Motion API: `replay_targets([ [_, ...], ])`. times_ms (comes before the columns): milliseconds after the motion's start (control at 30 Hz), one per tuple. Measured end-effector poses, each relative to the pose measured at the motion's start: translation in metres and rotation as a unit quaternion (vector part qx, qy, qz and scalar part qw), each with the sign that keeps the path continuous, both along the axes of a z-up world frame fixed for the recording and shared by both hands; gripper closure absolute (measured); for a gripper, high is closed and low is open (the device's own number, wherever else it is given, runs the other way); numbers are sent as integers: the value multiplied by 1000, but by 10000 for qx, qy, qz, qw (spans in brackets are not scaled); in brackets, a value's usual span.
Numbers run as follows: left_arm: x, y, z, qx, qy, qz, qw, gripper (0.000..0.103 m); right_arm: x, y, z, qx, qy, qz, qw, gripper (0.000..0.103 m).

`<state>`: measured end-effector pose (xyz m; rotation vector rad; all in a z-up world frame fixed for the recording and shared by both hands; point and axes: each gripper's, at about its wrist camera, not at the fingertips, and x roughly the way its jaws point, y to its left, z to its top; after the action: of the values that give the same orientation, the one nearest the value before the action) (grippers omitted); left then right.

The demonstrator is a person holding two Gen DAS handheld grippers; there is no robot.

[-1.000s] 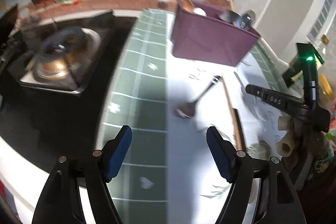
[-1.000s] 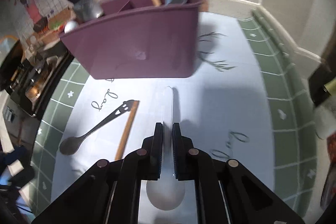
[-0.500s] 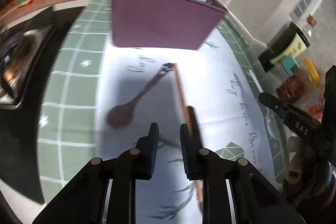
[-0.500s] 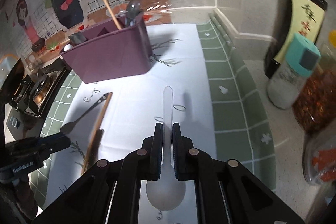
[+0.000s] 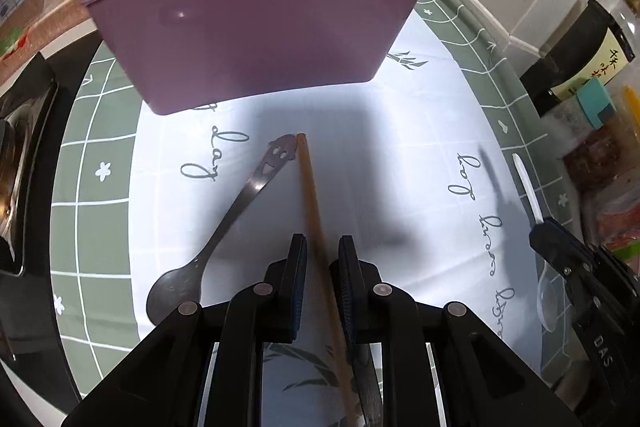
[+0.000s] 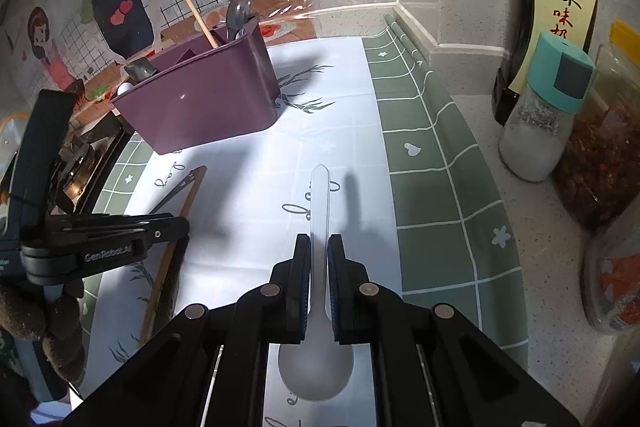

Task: Organize utensils
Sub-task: 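Raise the white spoon and chopstick above the purple caddy with both tools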

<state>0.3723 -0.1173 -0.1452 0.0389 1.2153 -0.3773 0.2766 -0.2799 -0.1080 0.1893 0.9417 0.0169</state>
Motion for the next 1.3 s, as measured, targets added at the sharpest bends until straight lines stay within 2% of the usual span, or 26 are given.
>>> replay_targets([
  [333,3,3,-3,-191,273,35,9994,87,-3,-1,1,83,-83,21,9999,95],
  [367,5,5,-3,-259,297,64,9992,88,-3,-1,1,104,-92,42,9999,95],
  [433,4,9,-3,-318,239,121,9991,97,-1,0,3,196,-116,96,9997,95],
  [600,-7,28,-3,-866,332,220,9955,97,1,3,5,390,-177,188,9989,95],
  [733,-18,43,10,-1070,110,365,9935,98,2,8,6,472,-199,267,9983,95],
  [933,-42,70,67,-1814,-679,397,9803,98,4,14,20,605,-447,358,9965,95],
  [1000,-47,74,88,-1973,-977,311,9750,98,5,15,36,776,-732,355,9937,95],
  [1100,-49,84,132,-2240,-1478,267,9630,98,9,18,73,912,-1257,395,9871,95],
  [1167,-50,91,176,-2407,-2013,230,9492,98,12,20,116,905,-1848,466,9775,95],
  [1300,-46,102,258,-2435,-3044,96,9208,98,22,27,204,751,-3007,704,9481,95],
])
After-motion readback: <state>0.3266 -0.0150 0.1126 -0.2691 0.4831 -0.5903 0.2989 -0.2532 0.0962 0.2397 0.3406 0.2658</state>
